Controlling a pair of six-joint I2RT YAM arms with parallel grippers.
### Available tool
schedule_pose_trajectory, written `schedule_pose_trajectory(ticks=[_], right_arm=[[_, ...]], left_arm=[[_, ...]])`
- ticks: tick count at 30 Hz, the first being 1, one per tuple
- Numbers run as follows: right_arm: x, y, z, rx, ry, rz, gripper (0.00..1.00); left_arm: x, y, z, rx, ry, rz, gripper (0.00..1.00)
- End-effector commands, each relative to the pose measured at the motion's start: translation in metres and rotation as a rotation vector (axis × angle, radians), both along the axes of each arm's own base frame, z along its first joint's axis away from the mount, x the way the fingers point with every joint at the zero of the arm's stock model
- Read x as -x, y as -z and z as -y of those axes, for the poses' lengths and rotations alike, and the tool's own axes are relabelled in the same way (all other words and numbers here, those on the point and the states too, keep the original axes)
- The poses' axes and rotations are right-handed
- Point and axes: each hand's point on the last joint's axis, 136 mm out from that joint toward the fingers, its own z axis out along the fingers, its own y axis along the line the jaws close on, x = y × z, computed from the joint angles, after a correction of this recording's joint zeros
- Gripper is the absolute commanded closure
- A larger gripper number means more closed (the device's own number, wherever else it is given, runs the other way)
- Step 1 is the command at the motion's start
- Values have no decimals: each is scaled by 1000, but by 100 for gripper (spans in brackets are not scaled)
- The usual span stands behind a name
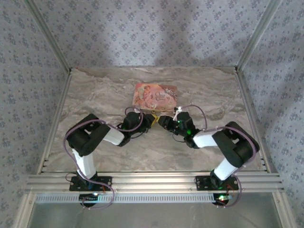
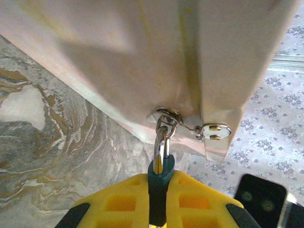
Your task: Unlock the padlock with the key
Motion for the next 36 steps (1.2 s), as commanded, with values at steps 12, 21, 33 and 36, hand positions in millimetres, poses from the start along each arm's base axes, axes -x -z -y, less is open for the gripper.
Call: schedule_pose_trajectory(ticks=[12,21,33,36], right_arm=[[21,-74,30,867,-340,860,35],[38,-47,9,1149,-603,1138,35],[26,-19,-15,1252,-665,1132,44],[22,-18,-19,1256,-658,1139,49]], left_arm=[[11,-29,3,16,15,-119,100],[11,-37,10,78,37,-174,100],[13,-39,13,91,48,-184,100],[14,-39,12,92,49,-187,100]])
